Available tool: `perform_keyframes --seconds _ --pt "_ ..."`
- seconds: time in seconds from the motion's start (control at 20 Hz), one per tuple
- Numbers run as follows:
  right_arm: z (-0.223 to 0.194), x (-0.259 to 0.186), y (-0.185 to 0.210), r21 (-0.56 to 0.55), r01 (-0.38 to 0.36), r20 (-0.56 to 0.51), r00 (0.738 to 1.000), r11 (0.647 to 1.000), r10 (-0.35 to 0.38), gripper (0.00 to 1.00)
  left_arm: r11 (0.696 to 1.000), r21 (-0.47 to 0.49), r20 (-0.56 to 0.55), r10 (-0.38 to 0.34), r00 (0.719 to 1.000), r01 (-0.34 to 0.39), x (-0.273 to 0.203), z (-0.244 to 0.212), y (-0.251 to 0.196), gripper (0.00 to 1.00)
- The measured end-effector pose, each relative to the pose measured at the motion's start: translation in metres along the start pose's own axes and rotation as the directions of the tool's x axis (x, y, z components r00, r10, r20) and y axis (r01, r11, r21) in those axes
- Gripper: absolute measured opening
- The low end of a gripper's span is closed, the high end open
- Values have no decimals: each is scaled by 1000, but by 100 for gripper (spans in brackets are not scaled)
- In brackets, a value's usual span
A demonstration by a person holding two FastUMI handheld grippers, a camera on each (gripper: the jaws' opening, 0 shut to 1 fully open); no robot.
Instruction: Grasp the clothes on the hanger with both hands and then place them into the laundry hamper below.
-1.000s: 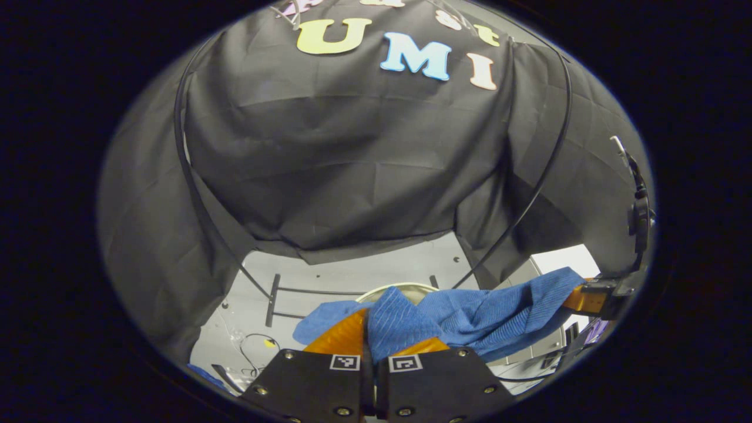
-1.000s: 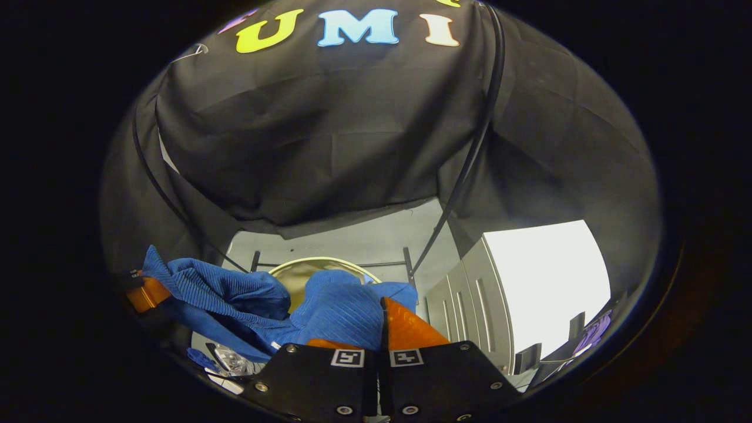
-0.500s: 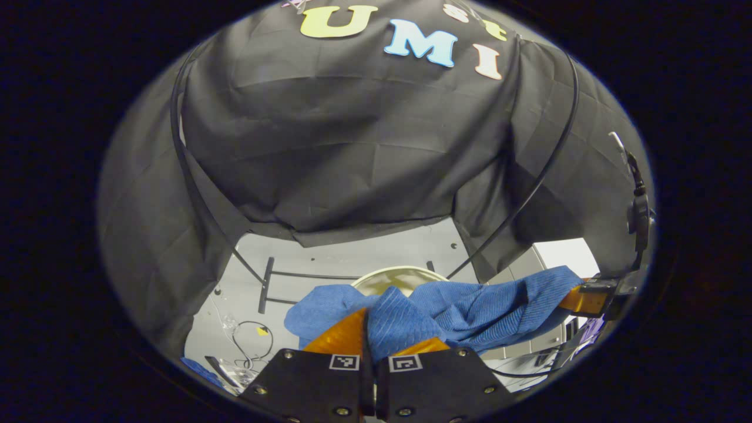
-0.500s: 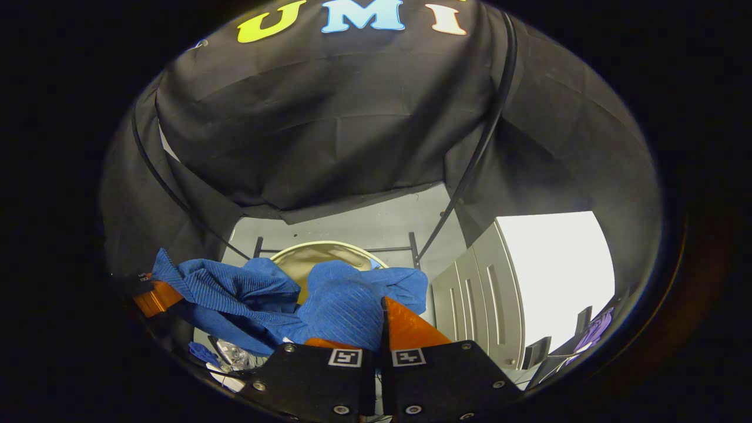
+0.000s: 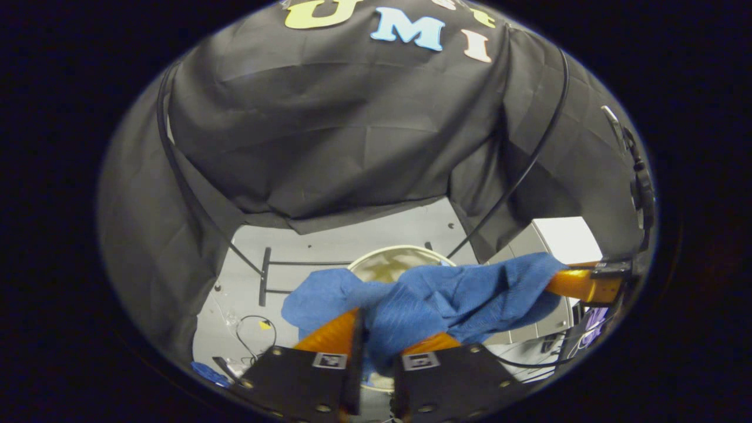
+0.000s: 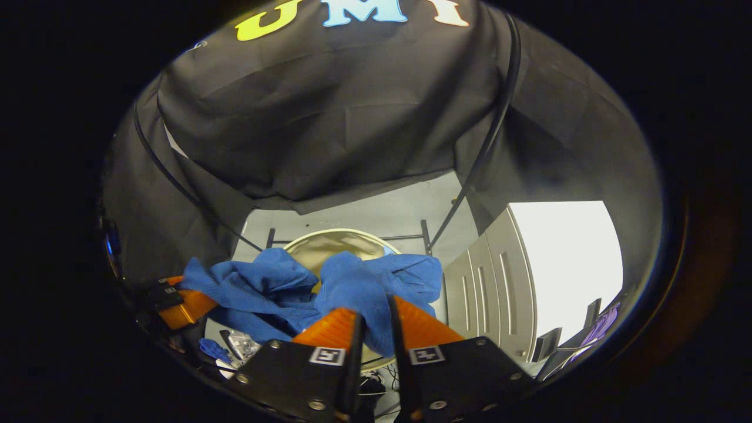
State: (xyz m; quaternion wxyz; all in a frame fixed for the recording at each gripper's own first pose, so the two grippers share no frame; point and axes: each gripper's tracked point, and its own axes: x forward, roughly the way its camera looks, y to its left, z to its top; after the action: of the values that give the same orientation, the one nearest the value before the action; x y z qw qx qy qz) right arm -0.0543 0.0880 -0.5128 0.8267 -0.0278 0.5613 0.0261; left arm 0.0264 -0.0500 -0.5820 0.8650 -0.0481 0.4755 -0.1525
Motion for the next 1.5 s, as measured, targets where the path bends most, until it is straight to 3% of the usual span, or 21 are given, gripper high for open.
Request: perform_keyframes --seconds 0.2,0.55,0.75,1.0,1.25,1.35,1.5 --pt "-1 -21 -10 -25 4 18 1000 1000 -4 95 999 -27 5 22 1000 -21 -20 -10 6 96" --pt "8 -80 -50 -26 11 120 993 1000 -8 97 990 -27 91 140 986 -138 -98 3 10 96" --pt "41 -128 -79 -64 12 253 967 998 5 97 978 -29 176 208 962 -206 -160 28 -13 96" --pt "91 -200 -118 -134 27 461 887 991 38 97 959 -83 325 282 903 -269 -247 84 -64 96" --pt "124 -271 -150 -109 -16 611 788 994 80 97 945 -149 526 326 785 -292 -342 167 -118 97" --pt "144 -304 -158 -111 -45 686 720 993 109 97 943 -173 586 329 741 -283 -380 188 -139 97" --pt "170 -350 -180 -89 -22 784 615 996 84 96 937 -206 678 344 650 -282 -433 223 -160 97"
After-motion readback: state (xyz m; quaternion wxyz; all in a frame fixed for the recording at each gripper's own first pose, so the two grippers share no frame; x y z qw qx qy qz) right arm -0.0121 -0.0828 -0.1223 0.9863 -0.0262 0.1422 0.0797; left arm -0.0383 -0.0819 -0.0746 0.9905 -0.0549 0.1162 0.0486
